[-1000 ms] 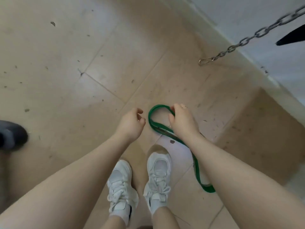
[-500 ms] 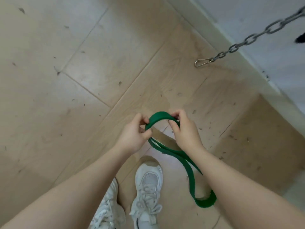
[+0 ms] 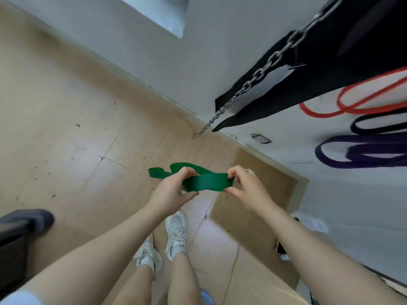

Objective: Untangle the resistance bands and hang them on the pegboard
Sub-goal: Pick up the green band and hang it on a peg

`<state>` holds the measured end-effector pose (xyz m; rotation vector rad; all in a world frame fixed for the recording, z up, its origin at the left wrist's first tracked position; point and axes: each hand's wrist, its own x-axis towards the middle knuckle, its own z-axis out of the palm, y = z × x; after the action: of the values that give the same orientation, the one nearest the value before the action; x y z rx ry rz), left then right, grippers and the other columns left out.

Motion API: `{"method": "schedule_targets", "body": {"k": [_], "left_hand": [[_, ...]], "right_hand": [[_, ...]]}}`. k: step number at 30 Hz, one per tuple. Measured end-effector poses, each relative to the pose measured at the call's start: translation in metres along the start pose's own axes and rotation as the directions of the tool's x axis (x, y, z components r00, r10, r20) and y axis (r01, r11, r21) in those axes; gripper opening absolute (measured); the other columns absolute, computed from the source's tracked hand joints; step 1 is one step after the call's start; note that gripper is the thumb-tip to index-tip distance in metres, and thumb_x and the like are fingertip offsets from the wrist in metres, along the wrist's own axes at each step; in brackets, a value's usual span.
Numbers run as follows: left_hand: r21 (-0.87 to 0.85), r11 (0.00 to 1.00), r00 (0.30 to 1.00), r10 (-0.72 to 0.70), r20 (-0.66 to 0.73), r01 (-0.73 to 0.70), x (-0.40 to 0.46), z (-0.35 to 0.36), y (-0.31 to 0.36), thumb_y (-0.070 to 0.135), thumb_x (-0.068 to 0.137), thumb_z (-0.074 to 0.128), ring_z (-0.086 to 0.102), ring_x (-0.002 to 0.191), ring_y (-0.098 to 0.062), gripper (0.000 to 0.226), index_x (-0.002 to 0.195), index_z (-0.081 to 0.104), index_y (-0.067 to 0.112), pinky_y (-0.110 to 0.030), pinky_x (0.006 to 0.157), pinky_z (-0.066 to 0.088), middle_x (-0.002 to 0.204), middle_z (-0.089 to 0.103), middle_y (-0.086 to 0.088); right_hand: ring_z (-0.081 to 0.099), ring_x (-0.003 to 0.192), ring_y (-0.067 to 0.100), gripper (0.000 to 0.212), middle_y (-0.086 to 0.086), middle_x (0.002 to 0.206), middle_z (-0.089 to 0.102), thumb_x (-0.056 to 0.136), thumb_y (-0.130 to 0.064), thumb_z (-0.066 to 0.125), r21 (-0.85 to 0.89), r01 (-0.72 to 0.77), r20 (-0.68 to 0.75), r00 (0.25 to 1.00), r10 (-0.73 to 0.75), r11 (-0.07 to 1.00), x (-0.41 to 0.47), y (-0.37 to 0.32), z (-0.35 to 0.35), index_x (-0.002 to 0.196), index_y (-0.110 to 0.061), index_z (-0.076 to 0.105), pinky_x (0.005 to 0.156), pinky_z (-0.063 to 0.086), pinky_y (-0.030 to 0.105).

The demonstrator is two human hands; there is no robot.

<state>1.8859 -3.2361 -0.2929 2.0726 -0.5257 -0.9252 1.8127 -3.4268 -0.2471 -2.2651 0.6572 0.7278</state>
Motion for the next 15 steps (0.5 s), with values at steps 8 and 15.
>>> {"method": "schedule_targets", "body": {"k": [8,15], "left_hand": [[0.063,0.952,0.932,0.305,-0.194,-0.299,-0.081,-0.073,0.181,0.013,0.077,0.072,0.057,0.105,-0.015,0.042,0.118,0.060,0.012,-0.016,0.089,0.035,0.112,0.065,0.000],[-0.196,0.866,0.888,0.441,-0.132,-0.460,-0.104,-0.108,0.303,0.012,0.082,0.067,0.061,0.102,-0.006,0.042,0.123,0.058,0.017,-0.015,0.089,0.045,0.108,0.065,0.007]], "right_hand": [[0.046,0.104,0.012,0.049,0.002,0.129,0.052,0.087,-0.009,0.060,0.147,0.146,-0.389,0.918,-0.079,0.978,-0.157,-0.069,-0.101,0.133,-0.021,0.048,0.099,0.041,0.036],[0.060,0.080,0.013,0.051,-0.010,0.111,0.057,0.087,-0.021,0.064,0.415,0.372,-0.602,0.797,-0.056,0.830,-0.227,-0.102,-0.173,0.132,-0.026,0.041,0.070,0.055,0.036]]}}
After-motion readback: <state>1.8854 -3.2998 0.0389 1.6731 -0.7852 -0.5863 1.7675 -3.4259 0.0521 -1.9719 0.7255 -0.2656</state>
